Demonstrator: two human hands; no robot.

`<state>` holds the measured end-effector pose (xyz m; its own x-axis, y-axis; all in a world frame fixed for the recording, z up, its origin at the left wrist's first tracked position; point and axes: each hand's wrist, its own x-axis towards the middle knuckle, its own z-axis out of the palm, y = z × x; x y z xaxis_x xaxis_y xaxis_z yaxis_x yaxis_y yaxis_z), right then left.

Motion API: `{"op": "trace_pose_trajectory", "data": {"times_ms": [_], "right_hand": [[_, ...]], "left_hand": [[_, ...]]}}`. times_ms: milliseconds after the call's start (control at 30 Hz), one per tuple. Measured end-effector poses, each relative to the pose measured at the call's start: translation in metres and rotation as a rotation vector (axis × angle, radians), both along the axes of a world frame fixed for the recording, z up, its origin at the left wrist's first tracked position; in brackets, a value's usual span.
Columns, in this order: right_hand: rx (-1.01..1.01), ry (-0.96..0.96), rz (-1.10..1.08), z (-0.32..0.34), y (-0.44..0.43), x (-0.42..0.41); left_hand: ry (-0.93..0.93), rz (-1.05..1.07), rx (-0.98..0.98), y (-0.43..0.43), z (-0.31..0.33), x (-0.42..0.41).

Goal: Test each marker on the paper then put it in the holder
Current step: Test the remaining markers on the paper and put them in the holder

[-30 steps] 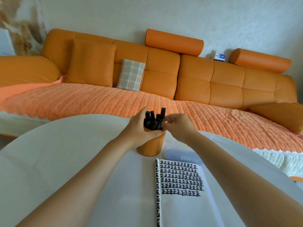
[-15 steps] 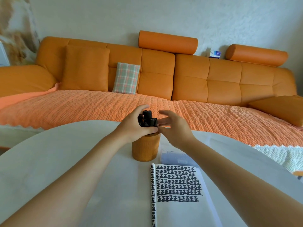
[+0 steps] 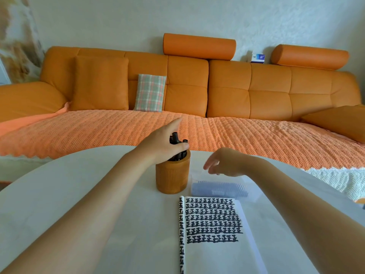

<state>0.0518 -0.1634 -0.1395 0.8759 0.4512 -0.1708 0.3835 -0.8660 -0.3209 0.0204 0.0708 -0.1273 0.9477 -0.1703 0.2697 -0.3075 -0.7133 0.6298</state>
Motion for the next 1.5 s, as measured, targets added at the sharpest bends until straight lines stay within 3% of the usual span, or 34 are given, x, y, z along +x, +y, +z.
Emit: {"op": "trace_pose_trajectory", "data": {"times_ms": [100,200,267,400,533,767,900,967,1233,1500], "right_hand": [[-0.089,0.081,0.021,-0.006,-0.002,0.002],[-0.164,0.107,0.031,-0.014,0.001,0.004],[-0.197,0.092,0.031,-0.019,0.002,0.008],[-0.182,0.082,0.018,-0.024,0.002,0.013],[-0.131,0.072,0.0,-0.027,0.003,0.014],[-0.028,0.048,-0.015,-0.03,0.002,0.011],[0.052,-0.046,-0.014,-0.022,0.001,0.01],[0.106,-0.127,-0.007,-0.013,0.001,0.005],[0.259,-0.445,0.04,0.02,-0.005,-0.037],[0.476,-0.518,0.036,0.026,-0.023,-0.082]], "left_hand": [[-0.024,-0.058,0.112,-0.01,0.004,-0.002],[-0.009,-0.033,0.426,-0.019,-0.001,-0.003],[-0.025,-0.023,0.491,-0.021,-0.001,-0.004],[-0.141,0.034,0.474,-0.019,-0.004,-0.001],[-0.153,0.017,0.339,-0.019,-0.01,0.002],[-0.308,0.15,0.327,-0.022,-0.018,0.004],[-0.274,0.134,0.456,-0.018,-0.016,0.007],[-0.351,0.135,0.491,-0.018,-0.012,0.004],[-0.617,-0.054,0.274,-0.04,0.004,-0.025],[-0.521,-0.17,0.217,-0.048,-0.009,-0.061]]}}
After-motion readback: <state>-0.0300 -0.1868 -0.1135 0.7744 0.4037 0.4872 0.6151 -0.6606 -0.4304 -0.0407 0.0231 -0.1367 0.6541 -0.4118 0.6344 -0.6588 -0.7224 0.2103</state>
